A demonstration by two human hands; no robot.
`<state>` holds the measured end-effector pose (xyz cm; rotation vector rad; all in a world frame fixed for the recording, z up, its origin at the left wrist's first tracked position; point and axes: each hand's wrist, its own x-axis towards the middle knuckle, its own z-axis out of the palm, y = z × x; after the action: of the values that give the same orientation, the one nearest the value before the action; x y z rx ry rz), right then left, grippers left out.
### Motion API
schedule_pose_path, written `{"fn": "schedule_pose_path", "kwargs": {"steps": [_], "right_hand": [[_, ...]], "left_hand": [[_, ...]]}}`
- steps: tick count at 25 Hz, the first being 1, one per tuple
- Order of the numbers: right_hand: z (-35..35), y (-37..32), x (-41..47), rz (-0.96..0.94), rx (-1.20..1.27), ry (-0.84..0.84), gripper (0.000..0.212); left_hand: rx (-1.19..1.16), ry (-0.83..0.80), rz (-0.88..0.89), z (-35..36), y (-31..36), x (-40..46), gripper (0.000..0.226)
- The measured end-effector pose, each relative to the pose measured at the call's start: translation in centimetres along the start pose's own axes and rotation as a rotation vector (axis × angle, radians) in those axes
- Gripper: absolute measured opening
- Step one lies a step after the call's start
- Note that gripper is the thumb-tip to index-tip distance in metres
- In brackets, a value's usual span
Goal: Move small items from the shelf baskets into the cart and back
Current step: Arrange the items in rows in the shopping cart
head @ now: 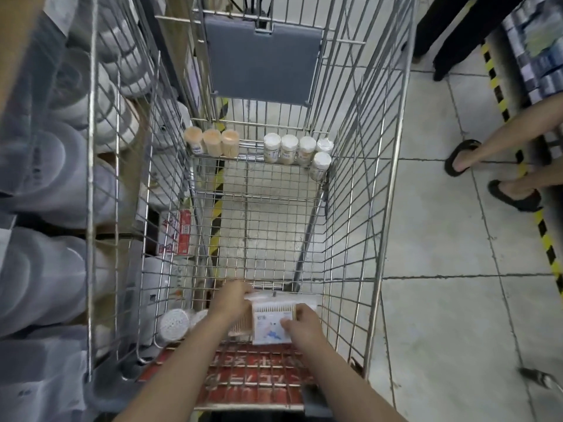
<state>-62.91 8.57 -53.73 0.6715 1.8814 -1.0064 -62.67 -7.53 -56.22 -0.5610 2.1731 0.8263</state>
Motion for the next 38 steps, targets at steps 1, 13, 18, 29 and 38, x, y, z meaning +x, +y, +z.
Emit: {"fn": "schedule_pose_path", "kwargs": {"steps": [1, 13, 18, 29, 38], "right_hand": [[0.3, 0.2, 0.5, 0.001, -0.016, -0.007, 0.013], [1.3, 0.6, 2.6, 0.011, -0.004, -0.035, 0.014], [4.3, 0.1, 2.9, -0.077, -0.120, -0.016, 0.015], [3.4, 0.1, 3.8, -0.270, -0.761, 0.335, 0.041], [0.0, 1.6, 5.1, -0.292, -1.052, 0.117, 0.059]], "left_hand": [[-0.033, -0.018, -0.001, 0.4, -0.3, 0.5, 0.022], [-0.365, -0.145, -0.136, 0.7, -2.9, 4.1, 0.024], [-0.331, -0.233, -0.061, -0.3, -3.9, 4.3, 0.024], [0.134, -0.212, 0.109, 0.9, -3.3, 5.1, 0.040], [0.121, -0.192, 0.114, 1.1, -3.1, 4.9, 0.033]]}}
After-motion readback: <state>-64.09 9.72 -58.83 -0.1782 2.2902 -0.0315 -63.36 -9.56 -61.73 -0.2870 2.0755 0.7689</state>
